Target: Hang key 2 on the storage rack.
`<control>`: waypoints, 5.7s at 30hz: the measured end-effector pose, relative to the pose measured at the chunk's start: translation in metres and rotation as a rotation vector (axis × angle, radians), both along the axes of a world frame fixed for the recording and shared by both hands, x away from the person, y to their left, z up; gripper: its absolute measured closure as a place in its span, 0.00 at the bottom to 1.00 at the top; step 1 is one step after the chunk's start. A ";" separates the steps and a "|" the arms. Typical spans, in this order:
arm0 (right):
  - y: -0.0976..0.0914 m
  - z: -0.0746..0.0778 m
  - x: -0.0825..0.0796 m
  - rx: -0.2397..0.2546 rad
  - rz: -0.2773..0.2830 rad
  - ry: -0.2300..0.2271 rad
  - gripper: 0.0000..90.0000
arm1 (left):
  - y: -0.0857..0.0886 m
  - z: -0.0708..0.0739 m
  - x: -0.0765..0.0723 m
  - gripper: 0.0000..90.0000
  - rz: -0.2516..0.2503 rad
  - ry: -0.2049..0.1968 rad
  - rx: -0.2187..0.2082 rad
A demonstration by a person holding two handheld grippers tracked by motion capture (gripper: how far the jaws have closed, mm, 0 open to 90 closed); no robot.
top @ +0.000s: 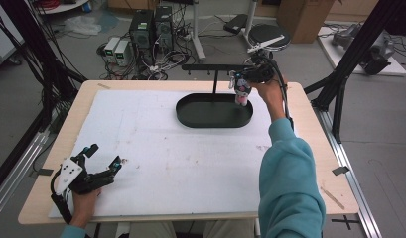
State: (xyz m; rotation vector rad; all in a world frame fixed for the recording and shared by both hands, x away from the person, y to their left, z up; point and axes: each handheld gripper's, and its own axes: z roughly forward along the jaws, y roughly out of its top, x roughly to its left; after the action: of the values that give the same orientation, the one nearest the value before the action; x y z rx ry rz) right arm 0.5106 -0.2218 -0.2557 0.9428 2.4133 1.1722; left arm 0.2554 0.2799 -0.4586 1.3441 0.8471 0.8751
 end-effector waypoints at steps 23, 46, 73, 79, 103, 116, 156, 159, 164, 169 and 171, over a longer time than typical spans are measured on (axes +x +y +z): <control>0.017 -0.004 0.017 -0.067 0.001 0.033 0.99 | 0.000 0.000 0.000 0.12 -0.003 0.003 0.001; 0.013 -0.011 0.026 -0.069 -0.029 0.039 0.99 | 0.001 0.000 0.000 0.12 -0.003 0.005 0.000; 0.010 -0.017 0.038 -0.049 -0.032 0.028 0.99 | 0.000 0.000 0.000 0.12 -0.002 0.004 -0.003; 0.009 -0.018 0.040 -0.048 -0.029 0.020 0.99 | 0.000 0.000 0.000 0.12 -0.002 0.005 -0.002; 0.009 -0.023 0.044 -0.052 -0.041 0.010 0.94 | 0.001 0.000 0.000 0.12 -0.003 0.006 -0.002; 0.006 -0.019 0.042 -0.047 -0.055 0.002 0.90 | 0.001 0.000 0.000 0.12 -0.004 0.005 0.001; -0.056 -0.025 -0.117 0.277 0.032 -0.228 0.01 | 0.000 0.000 0.000 0.12 -0.002 0.004 -0.001; -0.063 -0.041 -0.135 0.296 0.023 -0.269 0.01 | 0.000 0.000 0.001 0.12 -0.002 0.008 0.001; -0.069 -0.070 -0.159 0.330 0.004 -0.302 0.01 | 0.000 0.000 0.000 0.12 0.000 0.000 0.001; -0.076 -0.104 -0.175 0.371 -0.008 -0.323 0.01 | 0.000 0.000 0.000 0.12 0.000 0.001 0.000; -0.079 -0.118 -0.182 0.384 -0.032 -0.337 0.01 | 0.000 0.000 0.000 0.12 0.000 0.001 0.001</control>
State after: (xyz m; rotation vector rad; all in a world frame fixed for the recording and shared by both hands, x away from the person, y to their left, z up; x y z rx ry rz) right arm 0.3282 -0.3005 -0.3742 0.8004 1.9413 1.6690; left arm 0.2551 0.2798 -0.4586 1.3452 0.8478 0.8749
